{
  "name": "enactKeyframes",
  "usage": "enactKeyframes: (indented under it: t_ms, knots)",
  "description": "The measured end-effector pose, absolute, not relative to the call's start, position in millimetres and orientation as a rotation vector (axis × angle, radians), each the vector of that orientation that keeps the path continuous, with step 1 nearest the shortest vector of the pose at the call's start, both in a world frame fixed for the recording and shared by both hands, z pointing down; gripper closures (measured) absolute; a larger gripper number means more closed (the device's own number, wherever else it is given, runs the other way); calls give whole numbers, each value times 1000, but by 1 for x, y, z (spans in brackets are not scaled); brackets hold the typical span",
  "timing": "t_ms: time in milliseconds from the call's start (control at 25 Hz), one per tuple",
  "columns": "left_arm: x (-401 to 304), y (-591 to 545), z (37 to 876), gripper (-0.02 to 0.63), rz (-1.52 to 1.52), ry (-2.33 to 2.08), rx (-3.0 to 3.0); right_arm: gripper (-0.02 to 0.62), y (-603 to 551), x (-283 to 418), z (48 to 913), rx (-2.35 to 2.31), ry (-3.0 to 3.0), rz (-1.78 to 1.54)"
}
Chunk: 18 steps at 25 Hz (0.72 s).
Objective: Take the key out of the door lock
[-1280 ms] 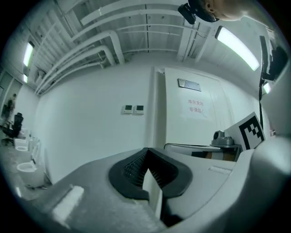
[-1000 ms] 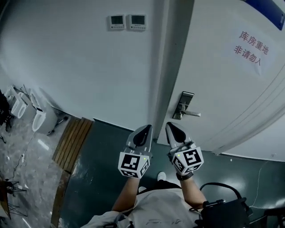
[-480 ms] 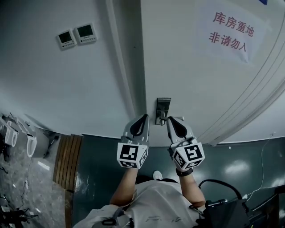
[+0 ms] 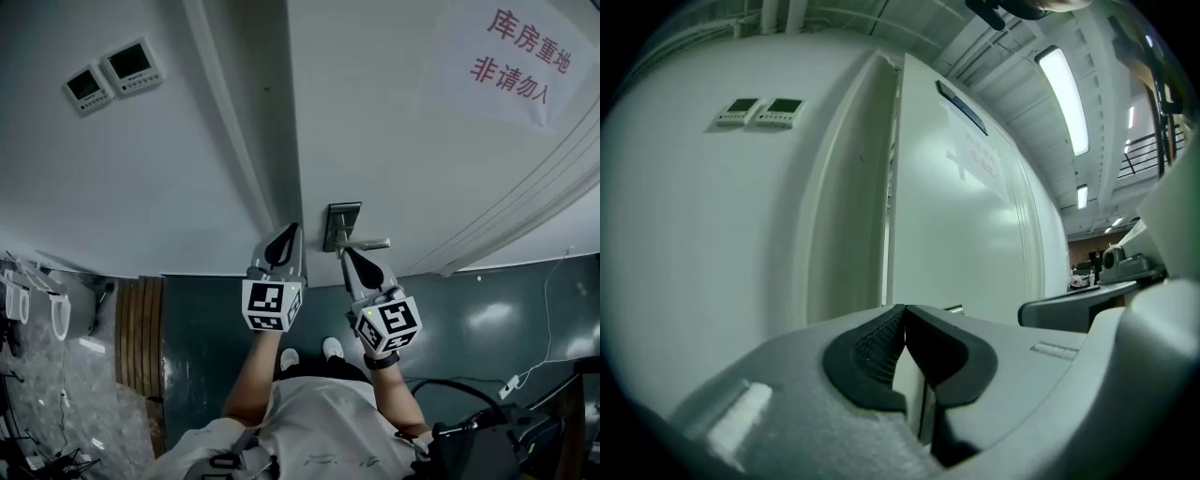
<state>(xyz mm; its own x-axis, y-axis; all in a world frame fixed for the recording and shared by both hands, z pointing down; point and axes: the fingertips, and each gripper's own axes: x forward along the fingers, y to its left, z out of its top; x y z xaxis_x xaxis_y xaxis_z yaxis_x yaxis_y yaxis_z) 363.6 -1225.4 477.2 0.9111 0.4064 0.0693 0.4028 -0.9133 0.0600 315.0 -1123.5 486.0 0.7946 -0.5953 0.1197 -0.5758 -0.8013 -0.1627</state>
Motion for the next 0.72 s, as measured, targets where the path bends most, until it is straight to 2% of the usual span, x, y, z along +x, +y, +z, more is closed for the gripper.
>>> enactKeyframes:
  t_ms: [40, 80, 400, 640, 720]
  knots:
    - [370, -1225, 481, 600, 135, 664, 3017, 591, -1124, 316, 493, -2862, 923, -278]
    - [377, -1225, 485, 526, 150, 684, 3009, 591, -1124, 317, 500, -2862, 914, -304]
    - [402, -1224, 513, 443, 226, 761, 2997, 591, -1118, 315, 548, -2869, 831, -436]
    - [411, -1213, 518, 442, 217, 830, 2971, 591, -1114, 311, 584, -2777, 765, -544]
    - [413, -1214, 519, 476, 207, 811, 2970, 591, -1113, 309, 599, -2710, 742, -577]
